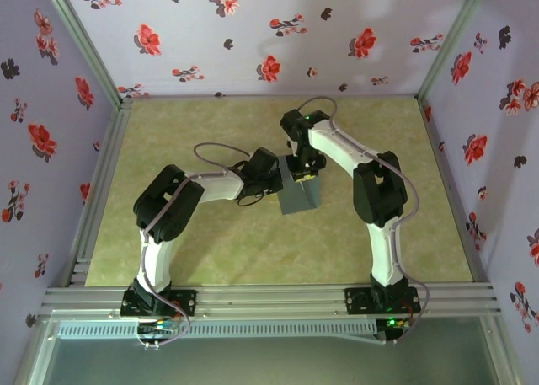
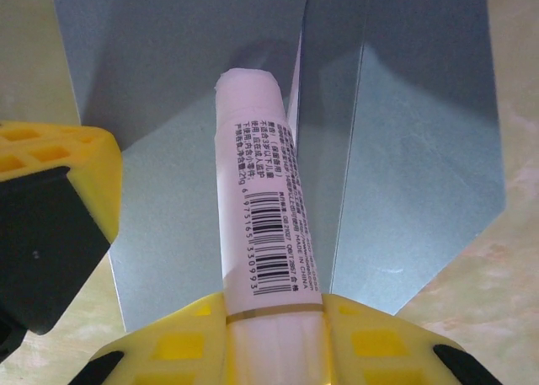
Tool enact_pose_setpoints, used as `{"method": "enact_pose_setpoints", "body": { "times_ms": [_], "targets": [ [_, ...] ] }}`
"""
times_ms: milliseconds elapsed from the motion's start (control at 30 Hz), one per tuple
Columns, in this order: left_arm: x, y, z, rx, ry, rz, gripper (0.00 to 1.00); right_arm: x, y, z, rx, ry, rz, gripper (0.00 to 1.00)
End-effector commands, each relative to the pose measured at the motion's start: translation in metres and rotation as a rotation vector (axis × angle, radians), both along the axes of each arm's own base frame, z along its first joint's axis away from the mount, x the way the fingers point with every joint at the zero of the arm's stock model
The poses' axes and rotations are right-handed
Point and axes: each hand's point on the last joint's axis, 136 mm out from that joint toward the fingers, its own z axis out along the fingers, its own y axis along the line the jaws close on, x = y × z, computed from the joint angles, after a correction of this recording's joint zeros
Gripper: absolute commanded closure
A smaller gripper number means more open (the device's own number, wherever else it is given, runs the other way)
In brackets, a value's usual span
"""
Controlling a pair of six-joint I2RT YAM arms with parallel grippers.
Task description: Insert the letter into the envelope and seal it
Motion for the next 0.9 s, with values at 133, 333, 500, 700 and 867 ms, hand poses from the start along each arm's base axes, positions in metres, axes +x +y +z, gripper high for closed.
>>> {"method": "enact_pose_setpoints", "body": {
  "times_ms": [133,333,500,700,867],
  "targets": [
    [-0.015,0.011,-0.023,0.109,0.031,-0.060,1.00,-0.001,-0.008,0.052,0.064,-0.045,-0.029,0.96],
    [-0.008,0.008,-0.011,0.152,-0.021,-0.122,1.00,-0.029,-0.017,0.054,0.053,0.069,-0.001,0.98],
    [-0.004,0.005,-0.005,0.173,-0.052,-0.161,1.00,-0.048,-0.021,0.051,0.039,0.146,0.012,0.99],
    [-0.002,0.002,-0.004,0.177,-0.072,-0.185,1.00,-0.062,-0.017,0.044,0.017,0.213,0.031,0.99],
    [-0.002,0.001,-0.004,0.171,-0.081,-0.189,1.00,-0.066,-0.013,0.033,-0.007,0.267,0.043,0.99]
  ]
}}
